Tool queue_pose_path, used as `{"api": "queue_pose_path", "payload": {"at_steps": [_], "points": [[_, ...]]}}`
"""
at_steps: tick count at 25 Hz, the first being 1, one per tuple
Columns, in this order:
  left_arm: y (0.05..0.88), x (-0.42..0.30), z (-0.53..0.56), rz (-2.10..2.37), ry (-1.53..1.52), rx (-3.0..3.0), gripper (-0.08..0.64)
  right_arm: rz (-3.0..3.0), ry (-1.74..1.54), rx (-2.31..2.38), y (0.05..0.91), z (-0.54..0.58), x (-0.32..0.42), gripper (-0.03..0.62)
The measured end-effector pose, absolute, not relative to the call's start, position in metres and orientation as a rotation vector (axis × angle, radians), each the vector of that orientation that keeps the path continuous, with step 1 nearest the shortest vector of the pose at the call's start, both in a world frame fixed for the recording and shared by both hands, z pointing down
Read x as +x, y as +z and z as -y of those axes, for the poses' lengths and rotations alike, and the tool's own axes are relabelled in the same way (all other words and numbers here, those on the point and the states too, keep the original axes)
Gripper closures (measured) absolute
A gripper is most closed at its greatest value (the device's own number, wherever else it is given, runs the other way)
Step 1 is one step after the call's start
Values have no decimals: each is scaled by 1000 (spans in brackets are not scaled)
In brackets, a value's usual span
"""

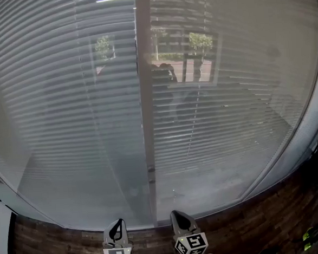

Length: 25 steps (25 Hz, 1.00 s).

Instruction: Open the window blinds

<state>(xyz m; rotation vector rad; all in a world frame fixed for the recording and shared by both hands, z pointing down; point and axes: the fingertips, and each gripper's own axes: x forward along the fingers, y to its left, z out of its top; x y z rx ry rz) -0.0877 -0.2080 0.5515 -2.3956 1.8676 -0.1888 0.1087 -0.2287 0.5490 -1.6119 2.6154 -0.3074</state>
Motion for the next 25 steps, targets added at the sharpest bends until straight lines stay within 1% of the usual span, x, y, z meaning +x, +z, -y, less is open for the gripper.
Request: {"api": "queue_pose_path", "payload": {"at_steps": [1, 2, 6, 10, 13, 17, 25], "points": [[552, -90, 210, -1866, -193, -2400, 560, -2621, -311, -1611, 549, 232, 105, 590], [552, -91, 213, -1859, -190, -2406, 560, -2625, -318, -1611, 548, 236, 102, 556], [551, -90, 225, -1817, -183, -2445, 560, -2618, -328, -1653, 550, 246, 96, 535], [547, -95, 231, -1783, -187, -2462, 560, -2648, -224, -1705, 545, 262, 90, 490], [548, -102, 231, -1776, -185, -2463, 560, -2704, -83, -1743, 535, 281, 85, 449], [556, -112, 229, -1798, -199, -2477, 560, -2790, 161, -1798, 522, 302, 74, 416], [556, -117, 234, -1791, -191, -2485, 560, -2863, 626, -1929, 504, 332, 59, 409]]}}
